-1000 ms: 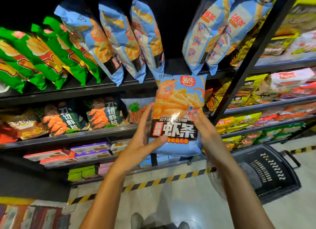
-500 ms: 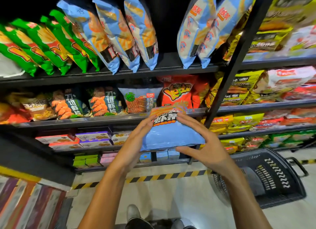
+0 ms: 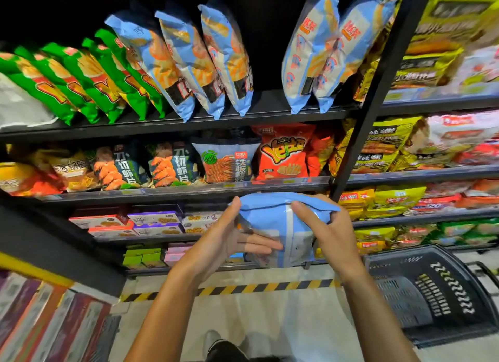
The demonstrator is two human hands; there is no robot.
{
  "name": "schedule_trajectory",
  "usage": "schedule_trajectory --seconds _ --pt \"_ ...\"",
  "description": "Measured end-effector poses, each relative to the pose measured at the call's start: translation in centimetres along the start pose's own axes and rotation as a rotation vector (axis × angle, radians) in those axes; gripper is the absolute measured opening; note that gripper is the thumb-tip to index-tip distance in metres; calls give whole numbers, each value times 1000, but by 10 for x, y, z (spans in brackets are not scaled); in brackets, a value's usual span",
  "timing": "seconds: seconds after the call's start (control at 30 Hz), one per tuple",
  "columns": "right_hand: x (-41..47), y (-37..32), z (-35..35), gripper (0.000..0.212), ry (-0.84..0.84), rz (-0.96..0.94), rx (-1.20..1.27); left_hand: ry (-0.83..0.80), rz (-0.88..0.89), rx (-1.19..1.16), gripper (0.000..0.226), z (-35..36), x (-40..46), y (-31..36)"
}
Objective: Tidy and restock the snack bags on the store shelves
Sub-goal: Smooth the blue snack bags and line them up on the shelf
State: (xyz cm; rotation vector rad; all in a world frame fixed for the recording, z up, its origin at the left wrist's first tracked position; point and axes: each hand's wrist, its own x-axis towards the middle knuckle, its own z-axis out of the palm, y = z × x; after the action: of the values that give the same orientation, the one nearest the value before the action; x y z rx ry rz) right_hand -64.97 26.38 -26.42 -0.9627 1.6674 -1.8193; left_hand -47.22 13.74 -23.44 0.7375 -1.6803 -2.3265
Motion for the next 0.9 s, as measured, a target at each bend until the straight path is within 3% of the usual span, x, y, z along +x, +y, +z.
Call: schedule_trajectory --seconds 0.17,0.5,0.6,0.8,0.9 --pt "-4 4 8 26 110 106 102 33 141 127 56 12 -4 -3" --pt "-3 13 19 21 216 180 106 137 92 109 47 11 3 -10" --pt "-2 12 18 34 174 179 29 193 79 106 47 8 7 -13" --pt "-1 7 10 98 70 241 -65 293 56 59 49 -1 10 -19" --pt "3 7 11 90 122 241 -99 275 67 75 51 0 10 -18"
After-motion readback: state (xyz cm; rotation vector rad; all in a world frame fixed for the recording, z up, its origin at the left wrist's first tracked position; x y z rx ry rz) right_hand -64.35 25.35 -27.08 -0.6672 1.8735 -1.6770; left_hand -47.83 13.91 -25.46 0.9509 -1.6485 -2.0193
